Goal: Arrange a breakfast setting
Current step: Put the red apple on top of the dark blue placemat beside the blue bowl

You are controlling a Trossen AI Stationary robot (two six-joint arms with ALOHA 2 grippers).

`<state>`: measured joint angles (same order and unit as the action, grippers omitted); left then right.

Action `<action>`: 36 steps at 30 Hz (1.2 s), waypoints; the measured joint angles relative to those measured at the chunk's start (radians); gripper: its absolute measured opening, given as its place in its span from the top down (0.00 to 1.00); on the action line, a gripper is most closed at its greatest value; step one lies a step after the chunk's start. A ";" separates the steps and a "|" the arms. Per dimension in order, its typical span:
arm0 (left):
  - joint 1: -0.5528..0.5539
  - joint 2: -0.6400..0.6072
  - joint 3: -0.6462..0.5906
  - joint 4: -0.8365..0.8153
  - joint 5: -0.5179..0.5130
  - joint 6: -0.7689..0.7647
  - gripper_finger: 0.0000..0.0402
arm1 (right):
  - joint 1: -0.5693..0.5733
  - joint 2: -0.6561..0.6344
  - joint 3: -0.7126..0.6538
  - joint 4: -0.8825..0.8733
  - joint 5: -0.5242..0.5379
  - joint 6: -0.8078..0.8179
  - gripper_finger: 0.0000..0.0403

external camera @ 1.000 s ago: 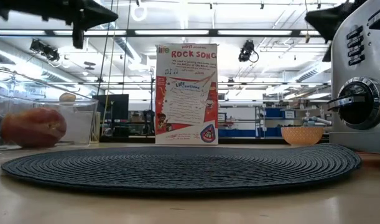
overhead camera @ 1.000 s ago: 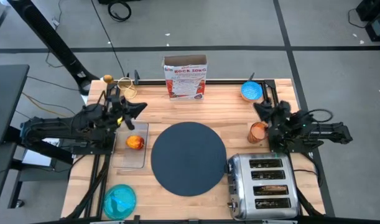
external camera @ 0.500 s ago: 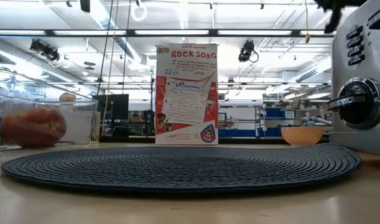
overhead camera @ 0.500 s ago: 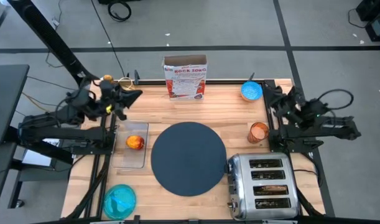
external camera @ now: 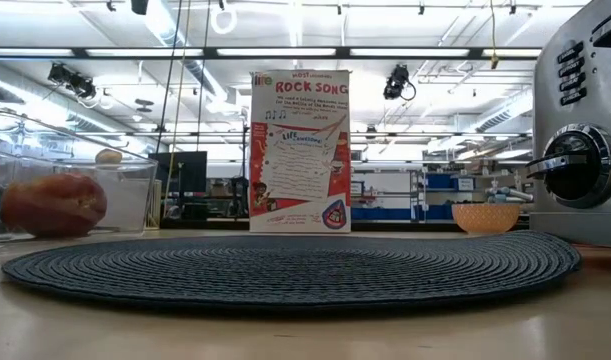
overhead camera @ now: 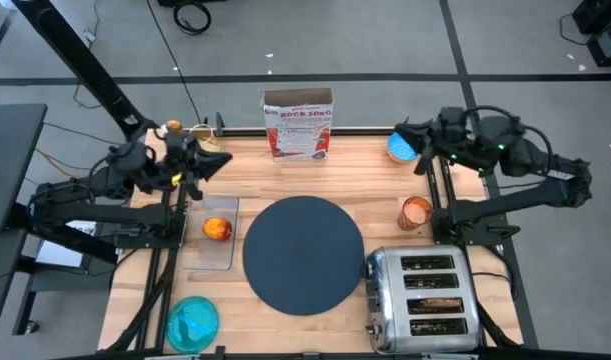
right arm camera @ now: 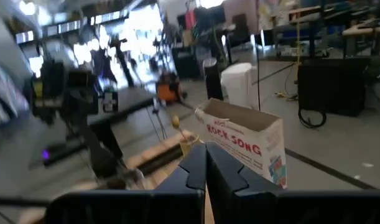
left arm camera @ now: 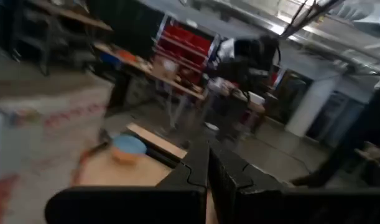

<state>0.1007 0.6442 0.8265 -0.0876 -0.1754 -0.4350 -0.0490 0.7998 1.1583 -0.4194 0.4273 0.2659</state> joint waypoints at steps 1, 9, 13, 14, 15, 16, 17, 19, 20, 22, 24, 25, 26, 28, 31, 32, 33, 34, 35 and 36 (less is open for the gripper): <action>-0.015 0.006 0.000 0.002 0.008 -0.039 0.97 | 0.000 0.027 0.025 -0.017 -0.003 -0.022 0.98; -0.250 0.129 0.097 -0.059 0.019 -0.260 0.98 | 0.000 0.185 0.072 -0.029 -0.010 -0.102 0.98; -0.364 0.242 0.300 -0.363 0.015 -0.332 0.99 | 0.003 0.243 0.071 -0.038 -0.038 -0.086 0.97; -0.383 0.274 0.356 -0.470 0.014 -0.353 0.99 | 0.003 0.255 0.071 -0.039 -0.055 -0.086 0.97; -0.401 0.309 0.409 -0.579 0.013 -0.377 0.99 | 0.003 0.269 0.071 -0.040 -0.077 -0.086 0.97; -0.415 0.339 0.459 -0.691 0.013 -0.402 0.99 | 0.003 0.284 0.071 -0.042 -0.101 -0.086 0.96; -0.426 0.369 0.500 -0.801 0.013 -0.421 0.99 | 0.003 0.300 0.071 -0.046 -0.128 -0.086 0.94; -0.447 0.422 0.556 -0.999 0.013 -0.443 0.99 | 0.004 0.332 0.071 -0.063 -0.171 -0.086 0.90; -0.456 0.444 0.570 -1.083 0.013 -0.444 0.99 | 0.006 0.348 0.071 -0.067 -0.190 -0.086 0.88; -0.469 0.478 0.573 -1.221 0.018 -0.439 0.97 | 0.010 0.378 0.071 -0.079 -0.213 -0.086 0.82; -0.472 0.506 0.573 -1.325 0.023 -0.387 0.93 | 0.020 0.403 0.071 -0.087 -0.223 -0.086 0.75; -0.470 0.519 0.573 -1.358 0.024 -0.347 0.90 | 0.027 0.414 0.071 -0.088 -0.224 -0.086 0.72; -0.466 0.528 0.573 -1.376 0.024 -0.297 0.88 | 0.034 0.422 0.071 -0.090 -0.225 -0.086 0.69; -0.453 0.537 0.573 -1.380 0.023 -0.196 0.82 | 0.052 0.433 0.071 -0.089 -0.226 -0.084 0.63; -0.418 0.541 0.573 -1.383 0.033 -0.062 0.74 | 0.086 0.440 0.071 -0.093 -0.220 -0.064 0.58; -0.402 0.542 0.566 -1.386 0.034 -0.023 0.71 | 0.096 0.441 0.071 -0.096 -0.213 -0.049 0.57; -0.383 0.540 0.548 -1.385 0.033 0.009 0.68 | 0.105 0.441 0.071 -0.099 -0.205 -0.030 0.56; -0.362 0.537 0.523 -1.378 0.034 0.039 0.65 | 0.115 0.441 0.071 -0.105 -0.196 -0.015 0.56; -0.344 0.533 0.493 -1.372 0.041 0.065 0.63 | 0.123 0.441 0.071 -0.110 -0.187 -0.003 0.56; -0.328 0.531 0.461 -1.353 0.058 0.091 0.61 | 0.132 0.441 0.071 -0.110 -0.181 0.004 0.56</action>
<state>-0.2272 1.1754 1.2875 -1.4406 -0.1175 -0.3444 0.0830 1.2411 1.2293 -0.5293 0.2464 0.2697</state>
